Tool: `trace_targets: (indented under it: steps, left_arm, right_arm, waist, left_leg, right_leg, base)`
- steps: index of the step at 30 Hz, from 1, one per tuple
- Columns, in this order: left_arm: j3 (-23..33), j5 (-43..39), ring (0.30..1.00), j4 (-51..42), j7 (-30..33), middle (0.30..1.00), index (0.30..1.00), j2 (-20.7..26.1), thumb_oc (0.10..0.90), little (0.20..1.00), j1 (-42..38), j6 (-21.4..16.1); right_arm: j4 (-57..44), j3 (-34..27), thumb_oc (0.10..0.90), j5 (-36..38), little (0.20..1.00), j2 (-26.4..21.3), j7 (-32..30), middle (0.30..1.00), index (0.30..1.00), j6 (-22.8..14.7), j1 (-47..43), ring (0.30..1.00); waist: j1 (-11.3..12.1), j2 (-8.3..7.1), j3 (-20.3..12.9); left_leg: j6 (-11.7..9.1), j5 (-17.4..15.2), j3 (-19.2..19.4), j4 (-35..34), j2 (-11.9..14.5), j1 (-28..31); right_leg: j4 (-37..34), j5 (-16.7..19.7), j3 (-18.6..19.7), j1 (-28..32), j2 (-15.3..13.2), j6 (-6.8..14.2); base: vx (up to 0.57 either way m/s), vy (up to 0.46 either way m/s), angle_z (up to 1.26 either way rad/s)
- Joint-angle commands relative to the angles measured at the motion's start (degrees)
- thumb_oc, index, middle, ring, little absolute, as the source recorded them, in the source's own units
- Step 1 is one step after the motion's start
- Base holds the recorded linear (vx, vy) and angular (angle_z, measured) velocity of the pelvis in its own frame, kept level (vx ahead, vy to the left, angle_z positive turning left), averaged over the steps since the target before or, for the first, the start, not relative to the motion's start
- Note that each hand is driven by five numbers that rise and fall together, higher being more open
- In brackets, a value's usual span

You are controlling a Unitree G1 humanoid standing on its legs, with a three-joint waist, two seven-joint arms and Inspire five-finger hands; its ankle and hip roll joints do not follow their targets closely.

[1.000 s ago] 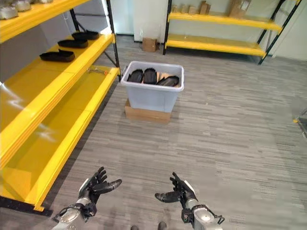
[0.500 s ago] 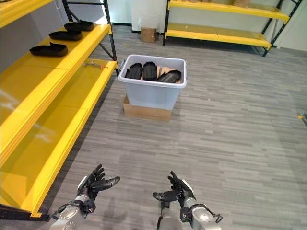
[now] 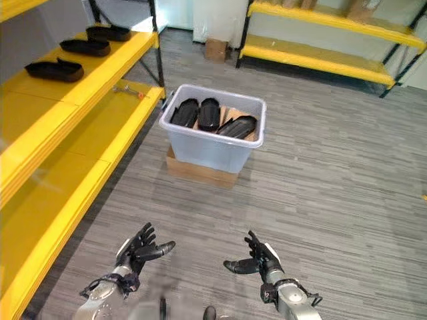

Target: Move parts from the plastic box to the shelf.

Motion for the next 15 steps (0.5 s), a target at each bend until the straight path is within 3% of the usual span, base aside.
trace_targets:
  steps: [1,2,3,5,6,11,15]
  left_arm:
    - [0.1,0.4,1.000,-5.8,0.3,1.000,1.000,3.2,0.900,1.000,0.5,-4.5]
    - [0.1,0.4,1.000,-5.9,0.3,1.000,1.000,3.2,0.900,1.000,0.5,-4.4]
    - [0.8,0.9,1.000,-6.4,0.3,1.000,1.000,3.6,0.900,1.000,0.9,-4.3]
    - [1.2,0.8,1.000,-6.5,0.3,1.000,1.000,3.5,0.900,1.000,1.0,-4.2]
    - [1.7,1.2,1.000,-6.5,0.1,1.000,1.000,3.6,0.900,1.000,1.3,-4.3]
    - [2.0,1.3,1.000,-7.0,-0.1,1.000,1.000,4.6,0.900,1.000,1.2,-4.6]
    - [1.8,1.7,1.000,-6.8,0.3,1.000,1.000,4.7,0.900,1.000,1.2,-4.6]
  right_arm:
    - [-5.0,-0.9,0.900,1.8,1.000,-1.1,0.4,1.000,1.000,-4.8,-1.5,1.000]
    - [-5.0,-0.9,0.900,1.8,1.000,-1.1,0.4,1.000,1.000,-4.8,-1.5,1.000]
    - [-4.7,-0.5,0.900,1.2,1.000,-0.9,0.5,1.000,1.000,-4.6,-1.7,1.000]
    - [-4.3,-0.5,0.900,1.1,1.000,-0.6,0.8,1.000,1.000,-4.3,-1.6,1.000]
    - [-4.0,-0.4,0.900,0.6,1.000,0.1,1.6,1.000,1.000,-3.9,-1.0,1.000]
    - [-4.8,-0.4,0.900,-0.1,1.000,1.4,2.6,1.000,1.000,-3.4,-0.5,1.000]
    - [-4.3,-0.2,0.900,-0.5,1.000,2.0,2.5,1.000,1.000,-3.5,-0.8,1.000]
  waist:
    - [1.8,0.34,-1.3]
    - [1.8,0.26,-1.2]
    - [2.7,0.89,-1.0]
    - [2.8,0.82,-1.2]
    - [2.8,0.77,-2.4]
    - [3.0,0.14,-4.7]
    - [3.3,0.13,-5.2]
  left_leg:
    - [1.0,9.9,3.4,-20.0,0.7,8.9]
    - [1.0,10.0,3.5,-20.3,0.7,9.2]
    - [0.2,13.0,1.3,-24.3,0.4,9.2]
    - [0.2,12.6,1.2,-24.4,-0.1,9.8]
    - [1.1,11.0,1.5,-26.0,-1.0,12.3]
    - [3.7,4.9,4.6,-21.9,-3.9,13.0]
    - [5.1,2.7,5.1,-21.6,-5.1,14.2]
  right_leg:
    - [3.0,-0.4,2.6,-1.7,0.5,4.8]
    - [3.0,-0.4,2.7,-1.6,0.5,4.8]
    - [3.2,-1.1,3.8,-0.1,1.2,4.9]
    - [3.5,-1.5,4.1,0.5,1.0,5.1]
    - [3.6,-2.1,4.7,1.9,0.5,6.0]
    - [4.1,-3.1,5.1,3.8,-3.2,8.7]
    - [7.9,-2.0,5.2,2.5,-4.6,10.0]
  base:
    - [0.22,0.084,-0.31]
    - [0.22,0.114,-0.28]
    - [0.15,0.085,-0.14]
    - [0.24,0.149,-0.58]
    - [0.43,0.285,-0.81]
    - [0.32,0.246,-0.19]
    - [0.15,0.156,0.03]
